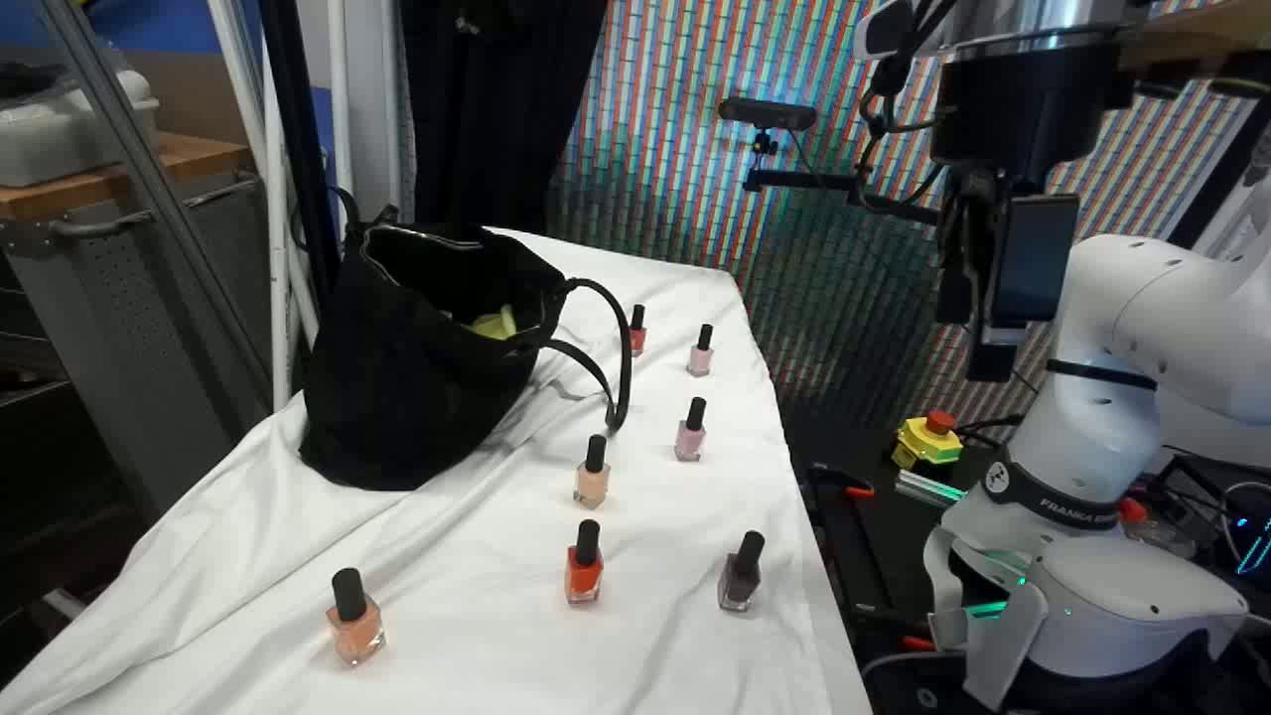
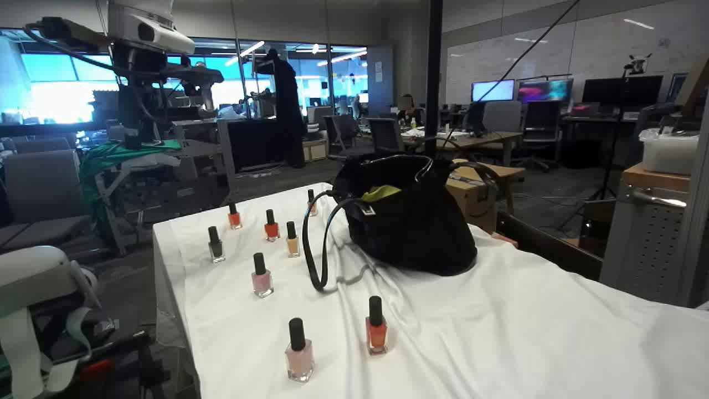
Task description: Put all the nail polish bottles into the bag
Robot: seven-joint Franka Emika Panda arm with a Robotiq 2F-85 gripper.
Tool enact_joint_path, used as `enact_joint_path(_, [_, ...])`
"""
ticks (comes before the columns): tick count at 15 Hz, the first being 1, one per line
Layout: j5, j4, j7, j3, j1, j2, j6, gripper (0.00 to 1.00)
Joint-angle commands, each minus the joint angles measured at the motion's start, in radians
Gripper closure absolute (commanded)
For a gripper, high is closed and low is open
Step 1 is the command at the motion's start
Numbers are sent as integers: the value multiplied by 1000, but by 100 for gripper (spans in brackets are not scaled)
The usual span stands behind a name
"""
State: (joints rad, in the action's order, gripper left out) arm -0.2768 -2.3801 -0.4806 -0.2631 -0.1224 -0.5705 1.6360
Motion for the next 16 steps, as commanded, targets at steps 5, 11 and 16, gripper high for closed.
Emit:
enact_joint_path(5, [-1, 11, 2, -3, 5, -3, -1, 0])
enact_joint_path(11, [46, -32, 43, 25, 35, 13, 49, 0])
enact_joint_path(16, [132, -119, 116, 67, 70, 22, 202, 0])
